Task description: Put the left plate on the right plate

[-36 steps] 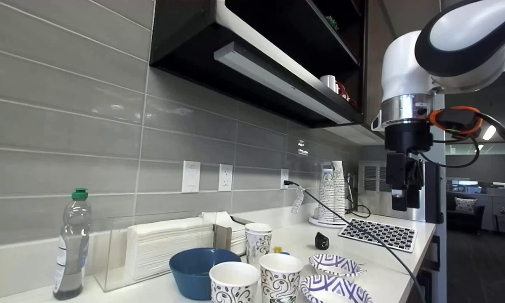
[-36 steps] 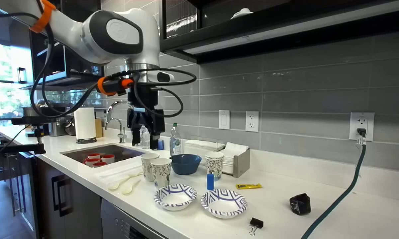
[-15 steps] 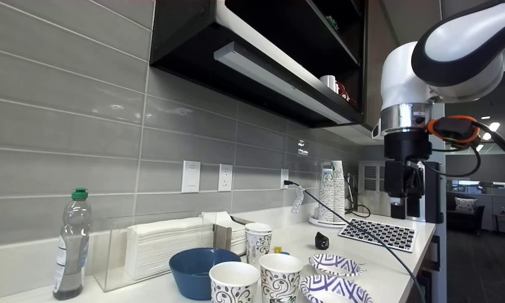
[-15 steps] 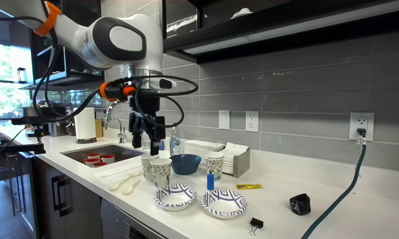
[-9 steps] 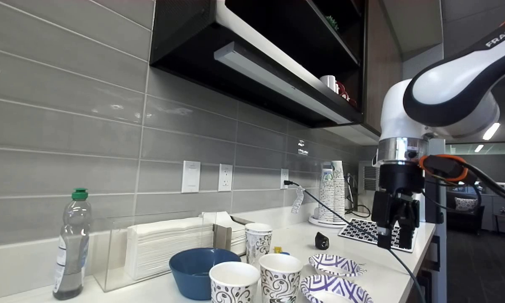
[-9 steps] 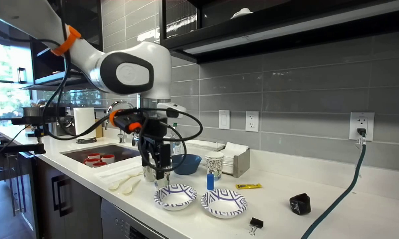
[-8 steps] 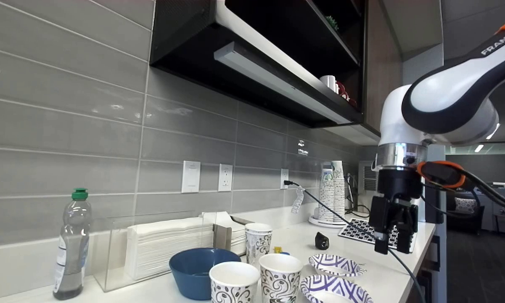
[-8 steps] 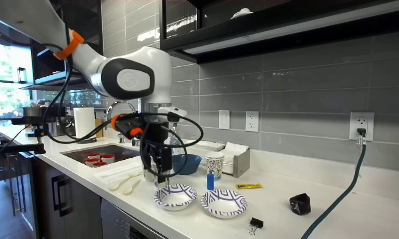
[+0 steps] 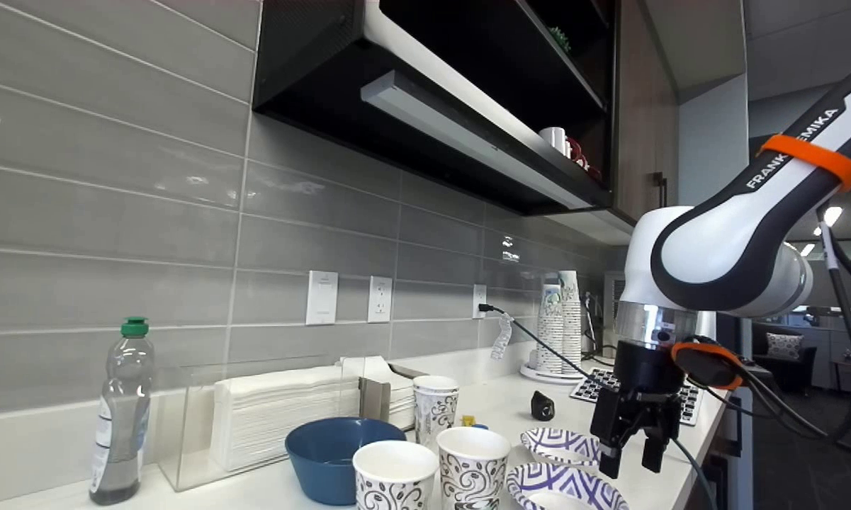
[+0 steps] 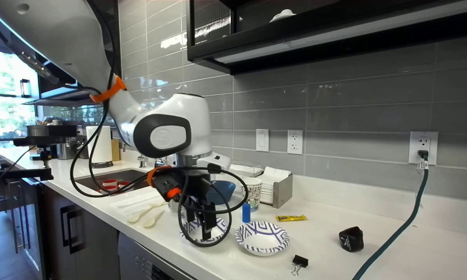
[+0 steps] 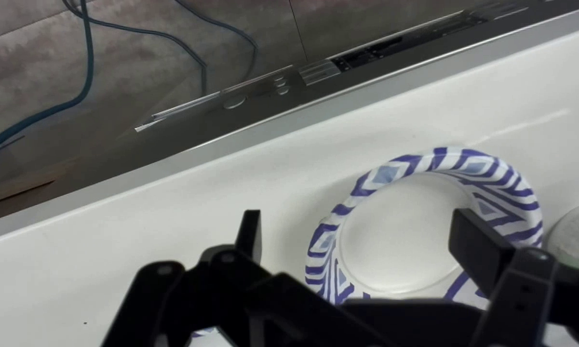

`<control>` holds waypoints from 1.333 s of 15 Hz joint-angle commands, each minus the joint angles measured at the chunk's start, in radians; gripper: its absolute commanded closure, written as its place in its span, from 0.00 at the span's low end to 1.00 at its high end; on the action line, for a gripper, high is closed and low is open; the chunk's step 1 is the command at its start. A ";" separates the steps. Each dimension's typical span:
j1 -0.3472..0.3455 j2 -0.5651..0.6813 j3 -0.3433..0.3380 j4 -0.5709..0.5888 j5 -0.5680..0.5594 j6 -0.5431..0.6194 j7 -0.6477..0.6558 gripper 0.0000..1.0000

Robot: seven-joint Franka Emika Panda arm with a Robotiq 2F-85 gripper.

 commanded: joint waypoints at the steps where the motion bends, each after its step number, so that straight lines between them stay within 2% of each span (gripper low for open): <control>1: -0.005 0.005 0.004 0.003 0.001 -0.001 -0.001 0.00; 13: -0.016 0.198 0.001 0.148 -0.020 -0.027 0.045 0.00; 14: -0.018 0.212 0.000 0.163 -0.029 -0.027 0.054 0.08; 15: -0.018 0.224 -0.001 0.176 -0.029 -0.031 0.055 0.26; 20: -0.025 0.260 -0.007 0.215 -0.043 -0.037 0.067 0.62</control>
